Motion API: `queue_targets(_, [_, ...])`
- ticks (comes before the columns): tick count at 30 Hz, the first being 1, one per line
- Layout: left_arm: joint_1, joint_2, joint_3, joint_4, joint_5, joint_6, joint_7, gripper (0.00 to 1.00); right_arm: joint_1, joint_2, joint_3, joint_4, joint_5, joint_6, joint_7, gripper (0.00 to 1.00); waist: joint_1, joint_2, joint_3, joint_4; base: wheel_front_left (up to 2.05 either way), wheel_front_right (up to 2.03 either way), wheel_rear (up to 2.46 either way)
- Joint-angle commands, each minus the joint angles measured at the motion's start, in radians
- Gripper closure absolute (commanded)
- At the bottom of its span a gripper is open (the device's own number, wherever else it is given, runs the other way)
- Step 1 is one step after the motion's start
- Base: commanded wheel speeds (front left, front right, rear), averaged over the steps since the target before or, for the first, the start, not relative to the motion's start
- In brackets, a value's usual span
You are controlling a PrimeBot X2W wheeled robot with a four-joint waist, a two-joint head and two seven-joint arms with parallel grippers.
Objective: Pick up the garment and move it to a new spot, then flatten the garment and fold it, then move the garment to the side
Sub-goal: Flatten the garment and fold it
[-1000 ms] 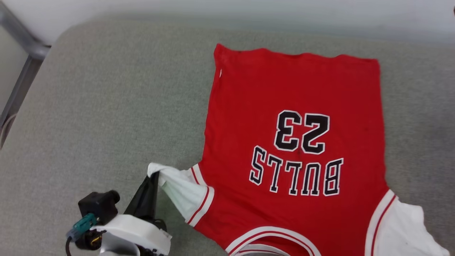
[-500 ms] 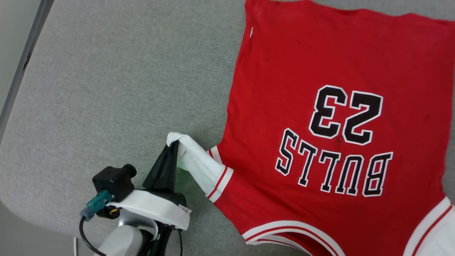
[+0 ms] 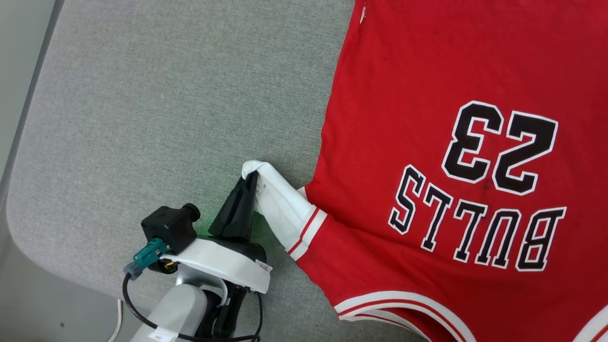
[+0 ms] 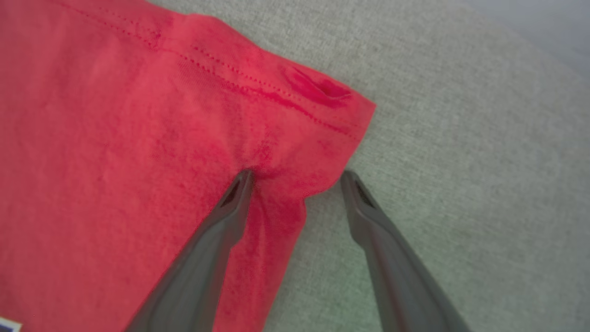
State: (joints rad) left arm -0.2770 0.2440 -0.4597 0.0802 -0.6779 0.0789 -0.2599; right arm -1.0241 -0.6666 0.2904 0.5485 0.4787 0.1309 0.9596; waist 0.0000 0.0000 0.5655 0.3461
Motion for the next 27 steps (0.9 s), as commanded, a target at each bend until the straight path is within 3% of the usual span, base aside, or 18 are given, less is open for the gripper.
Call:
queue_targets(1, [-0.012, -0.002, 0.004, 0.005, 0.006, -0.005, -0.006, 1.00, 0.067, 0.005, 0.022, 0.038, 0.008, 0.000, 0.016, 0.00, 0.0000, 0.0000, -0.001, 0.001, 0.00, 0.00, 0.00])
queue_targets(2, [-0.012, -0.005, 0.006, 0.010, 0.006, -0.007, -0.006, 1.00, 0.075, 0.000, 0.023, 0.044, 0.009, 0.000, 0.015, 0.00, 0.0000, 0.0000, -0.003, 0.001, 0.00, 0.00, 0.00])
queue_targets(3, [-0.011, -0.008, 0.007, 0.013, 0.009, -0.008, -0.006, 1.00, 0.075, -0.006, 0.023, 0.044, 0.011, 0.000, 0.007, 0.54, 0.0000, 0.0000, -0.004, 0.000, 0.00, 0.00, 0.00])
queue_targets(4, [-0.010, -0.010, 0.009, 0.017, 0.011, -0.009, -0.006, 1.00, 0.072, -0.010, 0.024, 0.042, 0.011, 0.000, -0.003, 0.89, 0.0000, 0.0000, -0.007, -0.002, 0.00, 0.00, 0.00])
queue_targets(5, [-0.008, -0.011, 0.013, 0.020, 0.014, -0.011, -0.007, 1.00, 0.071, -0.011, 0.029, 0.039, 0.013, -0.001, -0.009, 1.00, 0.0000, 0.0000, -0.011, -0.004, 0.00, 0.00, 0.00])
queue_targets(15, [0.039, 0.005, 0.033, 0.039, 0.031, -0.009, -0.007, 1.00, 0.023, -0.020, 0.099, -0.019, 0.048, -0.001, -0.182, 1.00, 0.0000, 0.0000, -0.133, -0.049, 0.00, 0.00, 0.00])
queue_targets(22, [0.114, 0.032, 0.042, 0.039, 0.017, 0.018, 0.005, 1.00, 0.126, -0.121, 0.170, -0.106, 0.130, -0.001, -0.285, 1.00, 0.0000, 0.0000, -0.259, -0.091, 0.00, 0.00, 0.00])
queue_targets(27, [0.173, 0.053, 0.049, 0.025, 0.006, 0.037, 0.017, 1.00, 0.273, -0.205, 0.158, -0.192, 0.192, -0.001, -0.347, 1.00, 0.0000, 0.0000, -0.323, -0.124, 0.00, 0.00, 0.00])
